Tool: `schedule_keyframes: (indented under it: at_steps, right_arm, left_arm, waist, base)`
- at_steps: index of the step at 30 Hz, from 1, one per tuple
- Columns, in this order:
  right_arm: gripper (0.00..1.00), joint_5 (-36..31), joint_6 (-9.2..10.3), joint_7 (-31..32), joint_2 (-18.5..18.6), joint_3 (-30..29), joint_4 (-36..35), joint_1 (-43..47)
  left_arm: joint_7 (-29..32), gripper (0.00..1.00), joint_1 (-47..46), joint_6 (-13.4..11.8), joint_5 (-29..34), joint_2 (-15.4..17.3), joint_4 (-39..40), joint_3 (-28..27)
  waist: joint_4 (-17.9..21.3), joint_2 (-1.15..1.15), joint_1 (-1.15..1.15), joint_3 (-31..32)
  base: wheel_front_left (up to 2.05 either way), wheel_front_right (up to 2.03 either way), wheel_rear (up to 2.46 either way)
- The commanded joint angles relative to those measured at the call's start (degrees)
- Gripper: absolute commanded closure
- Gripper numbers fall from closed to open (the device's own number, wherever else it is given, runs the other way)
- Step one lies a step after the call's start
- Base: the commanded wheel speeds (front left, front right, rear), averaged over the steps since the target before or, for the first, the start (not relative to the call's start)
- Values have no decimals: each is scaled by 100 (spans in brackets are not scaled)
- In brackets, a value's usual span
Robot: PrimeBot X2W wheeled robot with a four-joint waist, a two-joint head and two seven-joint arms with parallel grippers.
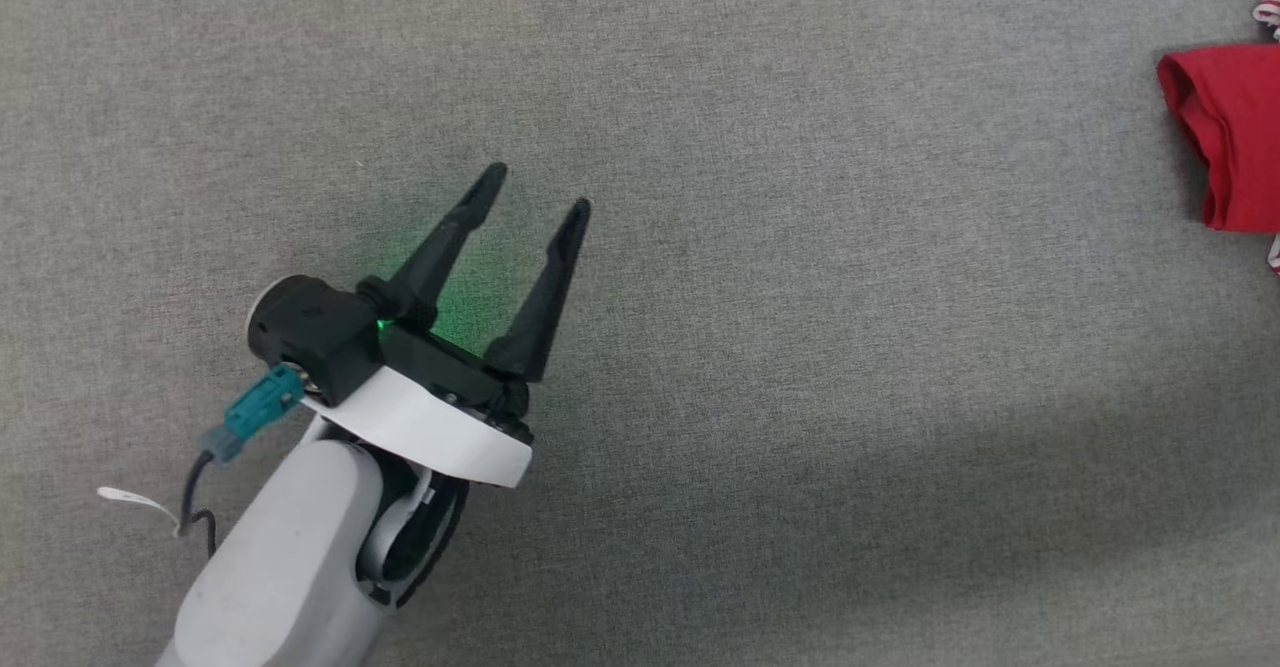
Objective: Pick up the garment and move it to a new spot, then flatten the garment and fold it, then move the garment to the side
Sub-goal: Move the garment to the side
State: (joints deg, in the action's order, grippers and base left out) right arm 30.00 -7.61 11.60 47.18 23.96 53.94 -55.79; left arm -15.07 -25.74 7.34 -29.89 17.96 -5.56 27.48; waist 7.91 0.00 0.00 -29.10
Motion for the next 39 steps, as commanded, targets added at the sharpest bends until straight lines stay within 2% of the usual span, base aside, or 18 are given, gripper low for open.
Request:
schedule_keyframes:
  at_steps: [1, 2, 9, 21, 29, 39]
  right_arm:
    - [9, 52, 19, -55, -60, 36, 55, -81]
    - [0, 74, 19, -78, -64, 58, 101, -119]
    - [0, 235, 19, -234, -121, 223, 323, -319]
    - [0, 733, 19, -716, -186, 496, 182, -145]
    - [0, 1069, 18, -1629, -512, 604, -111, 272]
    - [0, 1031, 18, -2595, -841, 612, -629, 1005]
  left_arm:
    - [-12, 0, -11, 19, -15, -2, 27, -75]
    - [-12, 0, 20, 20, -26, -1, 38, -128]
    - [-12, 0, 265, 20, -32, -17, 184, -564]
    - [-12, 0, 804, 19, 80, -34, 356, -1197]
    - [-11, 0, 1364, 19, 173, -91, 376, -1733]
    - [-11, 0, 2041, 19, 369, -243, 285, -2437]
  waist:
    - [-4, 0, 0, 3]
    - [-5, 0, 0, 6]
    - [9, 0, 0, 161]
    - [-48, 0, 0, 653]
    - [-157, 0, 0, 1203]
    - [-332, 0, 0, 1890]
  base:
    - [0, 0, 0]
    - [0, 0, 0]
    - [0, 0, 0]
    - [0, 0, 0]
    - [0, 0, 0]
    - [0, 0, 0]
